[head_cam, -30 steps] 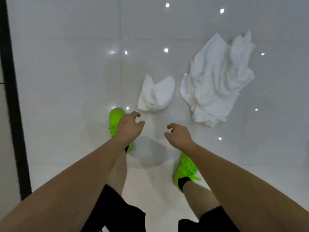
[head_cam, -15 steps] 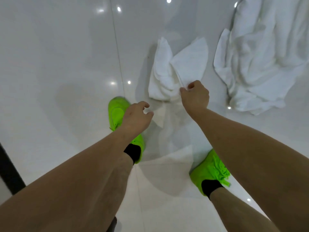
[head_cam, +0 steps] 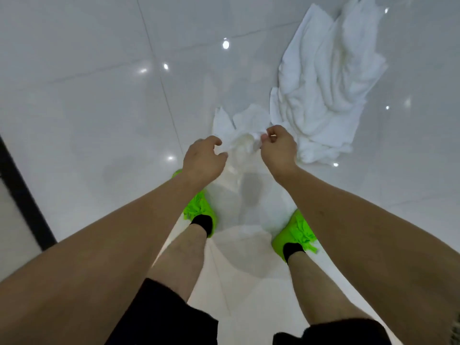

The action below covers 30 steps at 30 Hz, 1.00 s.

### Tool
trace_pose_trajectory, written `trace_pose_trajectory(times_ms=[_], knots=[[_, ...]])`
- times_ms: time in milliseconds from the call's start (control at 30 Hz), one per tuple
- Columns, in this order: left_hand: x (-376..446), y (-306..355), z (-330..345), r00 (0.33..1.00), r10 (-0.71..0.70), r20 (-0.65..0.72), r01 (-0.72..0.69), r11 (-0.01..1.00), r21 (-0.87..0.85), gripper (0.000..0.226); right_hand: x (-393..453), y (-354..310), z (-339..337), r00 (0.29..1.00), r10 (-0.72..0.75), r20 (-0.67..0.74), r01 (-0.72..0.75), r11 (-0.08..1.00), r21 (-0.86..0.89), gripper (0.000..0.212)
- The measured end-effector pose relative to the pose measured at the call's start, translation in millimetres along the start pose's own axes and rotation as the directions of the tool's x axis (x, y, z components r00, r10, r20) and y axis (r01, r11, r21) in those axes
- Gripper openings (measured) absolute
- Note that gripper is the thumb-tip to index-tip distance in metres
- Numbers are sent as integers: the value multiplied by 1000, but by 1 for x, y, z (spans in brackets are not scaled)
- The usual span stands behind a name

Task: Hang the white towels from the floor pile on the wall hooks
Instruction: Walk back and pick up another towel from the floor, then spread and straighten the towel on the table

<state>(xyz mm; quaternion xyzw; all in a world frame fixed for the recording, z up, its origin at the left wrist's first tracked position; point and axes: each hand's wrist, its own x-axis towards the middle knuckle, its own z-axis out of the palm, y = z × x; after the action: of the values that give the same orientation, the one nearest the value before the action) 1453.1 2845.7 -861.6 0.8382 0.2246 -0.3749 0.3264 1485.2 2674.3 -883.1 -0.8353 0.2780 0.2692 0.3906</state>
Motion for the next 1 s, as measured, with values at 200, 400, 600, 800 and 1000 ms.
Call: trace_pose_trajectory(times_ms=[200, 400, 600, 800, 1000], knots=[[-97, 145, -101, 961, 264, -79, -254, 960, 119, 49, -91, -109, -133, 998, -67, 10, 62, 960, 275, 8], [-208, 300, -158, 830, 544, -125, -457, 791, 408, 46, -174, -180, -298, 970, -239, -41, 234, 880, 414, 16], [-319, 442, -166, 720, 650, -241, -471, 714, 518, 16, -229, -200, -494, 886, -409, -218, 460, 829, 316, 21], [-424, 575, -151, 526, 723, -449, -665, 678, 313, 13, -297, -178, -662, 747, -562, -354, 624, 777, 84, 40], [-498, 686, -130, 332, 783, -525, -780, 541, 315, 12, -325, -138, -789, 731, -587, -347, 513, 809, -287, 28]])
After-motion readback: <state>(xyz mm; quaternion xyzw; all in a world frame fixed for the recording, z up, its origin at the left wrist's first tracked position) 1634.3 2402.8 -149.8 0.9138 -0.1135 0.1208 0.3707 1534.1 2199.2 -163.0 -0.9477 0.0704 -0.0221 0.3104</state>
